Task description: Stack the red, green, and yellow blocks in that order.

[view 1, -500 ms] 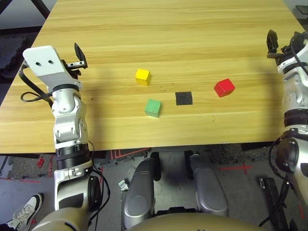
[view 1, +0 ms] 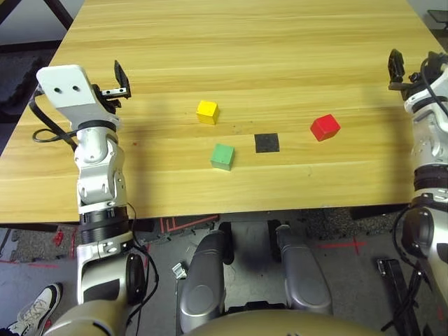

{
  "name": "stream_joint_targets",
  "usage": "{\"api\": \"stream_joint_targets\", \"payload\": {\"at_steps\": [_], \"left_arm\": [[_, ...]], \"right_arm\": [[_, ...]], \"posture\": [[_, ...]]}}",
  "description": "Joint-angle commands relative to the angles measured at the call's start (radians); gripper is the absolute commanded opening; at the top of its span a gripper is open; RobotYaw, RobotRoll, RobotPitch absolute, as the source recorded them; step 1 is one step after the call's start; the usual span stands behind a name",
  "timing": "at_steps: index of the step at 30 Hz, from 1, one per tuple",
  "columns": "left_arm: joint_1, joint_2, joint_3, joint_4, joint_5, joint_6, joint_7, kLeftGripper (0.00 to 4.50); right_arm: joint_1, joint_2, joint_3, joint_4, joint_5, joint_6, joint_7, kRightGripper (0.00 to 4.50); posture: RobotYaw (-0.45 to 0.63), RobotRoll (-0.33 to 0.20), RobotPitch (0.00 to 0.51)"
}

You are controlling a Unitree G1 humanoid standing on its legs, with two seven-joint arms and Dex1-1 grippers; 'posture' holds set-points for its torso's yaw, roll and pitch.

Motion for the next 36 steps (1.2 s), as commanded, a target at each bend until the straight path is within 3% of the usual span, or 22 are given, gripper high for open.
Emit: {"api": "stream_joint_targets", "payload": {"at_steps": [1, 4, 8, 13, 19, 24, 30, 36], "left_arm": [[0.043, 0.028, -0.038, -0.080, -0.142, -0.004, -0.232, 4.47], [0.102, 0.094, -0.097, -0.173, -0.258, 0.064, -0.467, 4.47], [0.131, 0.166, -0.121, -0.155, -0.339, 0.121, -0.652, 4.47], [0.081, 0.211, -0.159, -0.061, -0.362, 0.155, -0.815, 4.47], [-0.013, 0.216, -0.221, 0.027, -0.345, 0.148, -0.962, 4.47], [-0.066, 0.207, -0.249, 0.076, -0.337, 0.139, -1.043, 4.47], [-0.101, 0.189, -0.255, 0.121, -0.330, 0.128, -1.084, 4.47], [-0.096, 0.177, -0.263, 0.116, -0.327, 0.123, -1.115, 4.47]], "right_arm": [[-0.010, 0.003, 0.009, -0.009, 0.019, 0.066, 0.032, 4.50], [-0.007, 0.002, 0.037, -0.112, 0.074, 0.207, 0.120, 4.50], [0.032, -0.008, 0.094, -0.308, 0.142, 0.439, 0.205, 4.50], [0.085, -0.067, 0.168, -0.576, 0.251, 0.726, 0.329, 4.50], [0.110, -0.189, 0.216, -0.703, 0.294, 0.862, 0.471, 4.50], [0.124, -0.240, 0.242, -0.774, 0.275, 0.957, 0.436, 4.50], [0.174, -0.189, 0.220, -0.914, 0.315, 1.081, 0.325, 4.50], [0.237, -0.182, 0.221, -0.978, 0.287, 1.119, 0.267, 4.50]], "posture": [[0.30, 0.062, 0.261], [0.30, 0.058, 0.267], [0.30, 0.048, 0.268], [0.28, 0.028, 0.280], [0.26, 0.015, 0.280], [0.25, 0.003, 0.281], [0.24, -0.001, 0.283], [0.24, 0.005, 0.284]]}}
